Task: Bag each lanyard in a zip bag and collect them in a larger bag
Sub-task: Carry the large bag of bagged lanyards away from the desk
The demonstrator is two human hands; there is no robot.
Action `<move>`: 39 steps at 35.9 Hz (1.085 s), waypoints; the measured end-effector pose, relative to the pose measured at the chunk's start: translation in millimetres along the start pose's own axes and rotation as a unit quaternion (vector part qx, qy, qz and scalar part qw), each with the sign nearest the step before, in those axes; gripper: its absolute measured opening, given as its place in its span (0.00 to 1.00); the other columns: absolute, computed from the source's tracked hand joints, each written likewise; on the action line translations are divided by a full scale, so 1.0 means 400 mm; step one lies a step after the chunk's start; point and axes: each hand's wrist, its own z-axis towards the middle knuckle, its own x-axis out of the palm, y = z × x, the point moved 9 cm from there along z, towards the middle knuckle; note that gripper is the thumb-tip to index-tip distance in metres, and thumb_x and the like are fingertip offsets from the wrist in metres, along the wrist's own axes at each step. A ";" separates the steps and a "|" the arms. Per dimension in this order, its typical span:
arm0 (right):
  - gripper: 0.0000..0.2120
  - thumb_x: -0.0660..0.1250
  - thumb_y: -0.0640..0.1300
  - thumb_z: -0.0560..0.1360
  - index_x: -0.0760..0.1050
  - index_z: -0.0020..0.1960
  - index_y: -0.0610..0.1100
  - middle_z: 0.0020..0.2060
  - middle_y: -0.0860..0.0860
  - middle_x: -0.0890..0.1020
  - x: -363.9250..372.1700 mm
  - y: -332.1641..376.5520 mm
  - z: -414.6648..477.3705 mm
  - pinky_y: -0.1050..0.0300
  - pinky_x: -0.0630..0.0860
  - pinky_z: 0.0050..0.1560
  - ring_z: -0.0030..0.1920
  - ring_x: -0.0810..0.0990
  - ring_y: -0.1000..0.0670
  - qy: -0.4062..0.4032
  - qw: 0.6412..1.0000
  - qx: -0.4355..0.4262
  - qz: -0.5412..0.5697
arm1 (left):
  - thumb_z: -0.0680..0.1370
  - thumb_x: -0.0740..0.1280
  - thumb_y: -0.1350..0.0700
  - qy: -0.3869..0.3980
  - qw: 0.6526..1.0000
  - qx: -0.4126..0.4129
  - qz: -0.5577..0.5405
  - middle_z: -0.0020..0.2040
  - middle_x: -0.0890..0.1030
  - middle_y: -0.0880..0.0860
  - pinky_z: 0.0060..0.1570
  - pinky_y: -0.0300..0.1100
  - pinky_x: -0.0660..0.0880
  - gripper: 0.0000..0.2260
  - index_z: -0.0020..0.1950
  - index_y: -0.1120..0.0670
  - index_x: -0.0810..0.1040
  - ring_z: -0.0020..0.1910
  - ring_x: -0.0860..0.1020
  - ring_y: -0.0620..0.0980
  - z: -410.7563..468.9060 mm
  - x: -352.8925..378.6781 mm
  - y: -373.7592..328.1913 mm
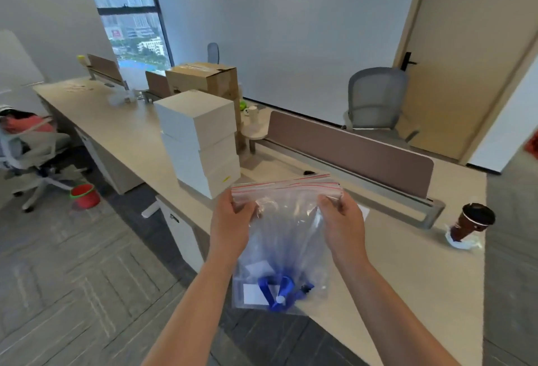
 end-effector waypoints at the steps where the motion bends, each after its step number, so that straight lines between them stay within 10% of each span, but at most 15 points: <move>1: 0.08 0.66 0.45 0.75 0.77 0.48 0.39 0.41 0.40 0.79 0.000 -0.006 0.021 0.55 0.72 0.40 0.36 0.73 0.54 -0.012 1.000 -0.002 0.002 | 0.78 0.66 0.60 0.014 1.000 0.007 -0.005 0.41 0.84 0.49 0.41 0.38 0.74 0.08 0.54 0.50 0.77 0.40 0.82 0.45 0.030 0.021 0.003; 17: 0.05 0.67 0.41 0.78 0.80 0.53 0.47 0.45 0.54 0.84 0.039 -0.229 0.190 0.73 0.73 0.38 0.44 0.80 0.58 -0.220 0.974 0.055 -0.008 | 0.79 0.67 0.57 0.230 0.973 0.016 0.015 0.41 0.84 0.46 0.45 0.41 0.80 0.06 0.54 0.49 0.79 0.40 0.82 0.43 0.418 0.337 0.222; 39: 0.05 0.68 0.40 0.77 0.79 0.45 0.49 0.39 0.49 0.82 -0.004 -0.733 0.492 0.60 0.73 0.42 0.39 0.76 0.53 -0.249 0.954 0.169 -0.015 | 0.77 0.68 0.61 0.303 0.946 -0.065 0.101 0.42 0.81 0.47 0.40 0.35 0.71 0.06 0.51 0.52 0.77 0.43 0.79 0.46 0.617 0.776 0.584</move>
